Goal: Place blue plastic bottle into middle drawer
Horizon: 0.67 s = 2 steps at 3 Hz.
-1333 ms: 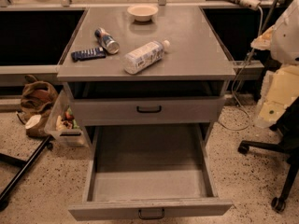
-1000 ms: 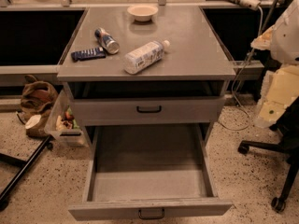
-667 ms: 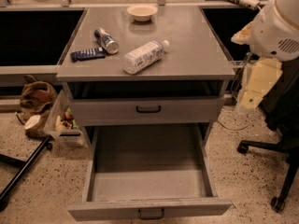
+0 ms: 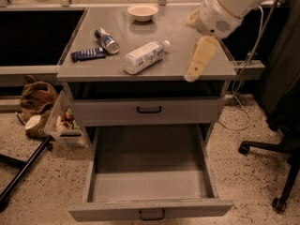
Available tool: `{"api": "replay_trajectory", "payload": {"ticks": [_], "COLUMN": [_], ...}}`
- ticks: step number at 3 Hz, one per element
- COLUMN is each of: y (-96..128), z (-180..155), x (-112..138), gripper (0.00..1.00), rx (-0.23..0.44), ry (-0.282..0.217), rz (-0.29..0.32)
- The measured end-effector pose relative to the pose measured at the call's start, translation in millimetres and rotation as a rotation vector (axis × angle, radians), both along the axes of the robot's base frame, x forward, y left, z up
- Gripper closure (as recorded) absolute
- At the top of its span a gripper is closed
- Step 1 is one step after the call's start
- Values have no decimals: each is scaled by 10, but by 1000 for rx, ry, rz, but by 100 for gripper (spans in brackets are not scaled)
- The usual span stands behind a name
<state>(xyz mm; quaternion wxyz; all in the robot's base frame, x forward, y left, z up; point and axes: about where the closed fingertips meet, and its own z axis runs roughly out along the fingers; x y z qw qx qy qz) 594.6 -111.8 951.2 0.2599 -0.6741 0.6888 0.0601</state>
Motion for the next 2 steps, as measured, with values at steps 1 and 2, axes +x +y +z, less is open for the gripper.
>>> {"api": "replay_trajectory", "payload": {"ticks": [1,2], "y": [58,59], "z": [82,81], "x": [184,186], "gripper": [0,0], "rx": [29,29], "ry": [-27,-27], "rz": [2,2]}}
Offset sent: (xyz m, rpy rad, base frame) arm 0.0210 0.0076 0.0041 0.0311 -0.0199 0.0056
